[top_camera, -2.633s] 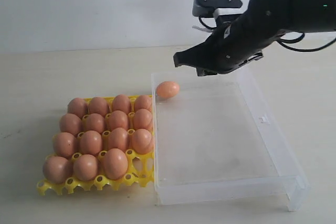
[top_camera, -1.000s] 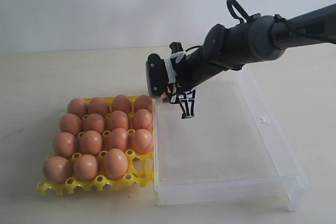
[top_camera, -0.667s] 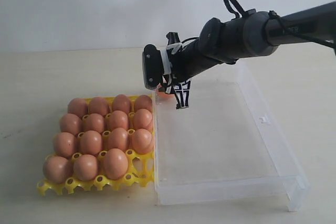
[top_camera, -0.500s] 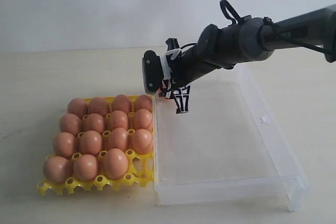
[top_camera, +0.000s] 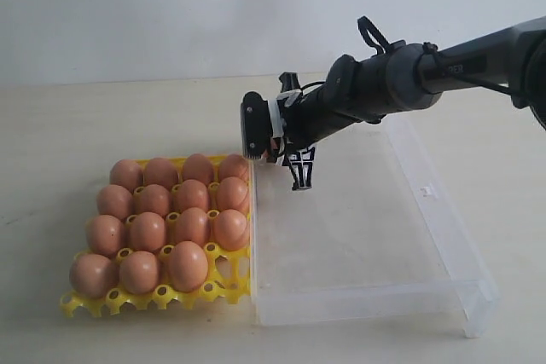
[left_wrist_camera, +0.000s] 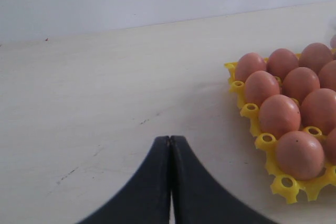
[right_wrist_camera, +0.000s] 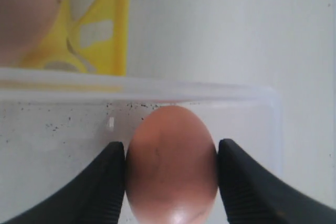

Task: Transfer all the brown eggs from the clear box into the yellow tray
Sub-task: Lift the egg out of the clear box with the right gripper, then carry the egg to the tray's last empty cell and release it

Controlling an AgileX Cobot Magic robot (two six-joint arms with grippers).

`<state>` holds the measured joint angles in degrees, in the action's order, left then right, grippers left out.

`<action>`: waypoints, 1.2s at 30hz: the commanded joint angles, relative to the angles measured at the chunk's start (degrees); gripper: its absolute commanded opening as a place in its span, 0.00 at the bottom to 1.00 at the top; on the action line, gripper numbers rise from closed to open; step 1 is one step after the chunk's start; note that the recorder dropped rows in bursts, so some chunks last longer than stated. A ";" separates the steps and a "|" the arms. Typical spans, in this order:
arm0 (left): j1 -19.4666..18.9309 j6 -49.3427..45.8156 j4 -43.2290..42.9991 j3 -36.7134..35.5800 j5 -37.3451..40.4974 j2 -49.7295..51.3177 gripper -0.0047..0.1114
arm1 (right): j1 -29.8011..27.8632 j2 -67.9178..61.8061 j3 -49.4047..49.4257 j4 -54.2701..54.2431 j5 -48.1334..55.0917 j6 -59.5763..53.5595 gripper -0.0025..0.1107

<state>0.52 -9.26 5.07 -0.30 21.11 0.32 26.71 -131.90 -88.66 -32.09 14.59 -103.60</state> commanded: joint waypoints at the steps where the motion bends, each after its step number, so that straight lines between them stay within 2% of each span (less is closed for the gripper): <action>1: 0.08 0.16 0.21 0.30 -0.45 -0.32 0.04 | -0.45 -0.81 -0.28 0.08 -2.16 1.78 0.11; 2: 0.08 0.16 0.21 0.30 -0.45 -0.32 0.04 | -0.45 -0.68 -0.28 0.08 -2.52 2.60 0.03; 10: 0.08 0.27 0.21 0.30 -0.45 -0.32 0.04 | -0.72 6.57 3.45 0.19 -2.36 9.03 0.02; 19: 0.08 0.27 0.21 0.30 -0.45 -0.32 0.04 | -0.01 25.50 23.81 0.08 -9.58 26.56 0.02; 22: 0.08 0.27 0.21 0.30 -0.45 -0.32 0.04 | 2.49 31.19 29.57 0.08 -12.98 34.44 0.02; 27: 0.08 0.27 0.21 0.30 -0.45 -0.32 0.04 | 8.65 39.01 38.44 6.82 -21.13 59.51 0.02; 30: 0.08 0.27 0.21 0.30 -0.45 -0.32 0.04 | 12.29 41.96 43.51 19.33 -28.64 81.59 0.02; 33: 0.08 0.16 0.21 0.30 -0.45 -0.32 0.04 | 14.81 42.61 48.68 38.84 -39.67 104.04 0.02; 36: 0.08 0.16 0.21 0.30 -0.45 -0.32 0.04 | 16.60 41.24 51.76 46.48 -49.56 117.44 0.02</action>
<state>0.52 -9.26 5.07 -0.30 21.11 0.32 41.73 -90.00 -39.48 4.71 -25.02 0.00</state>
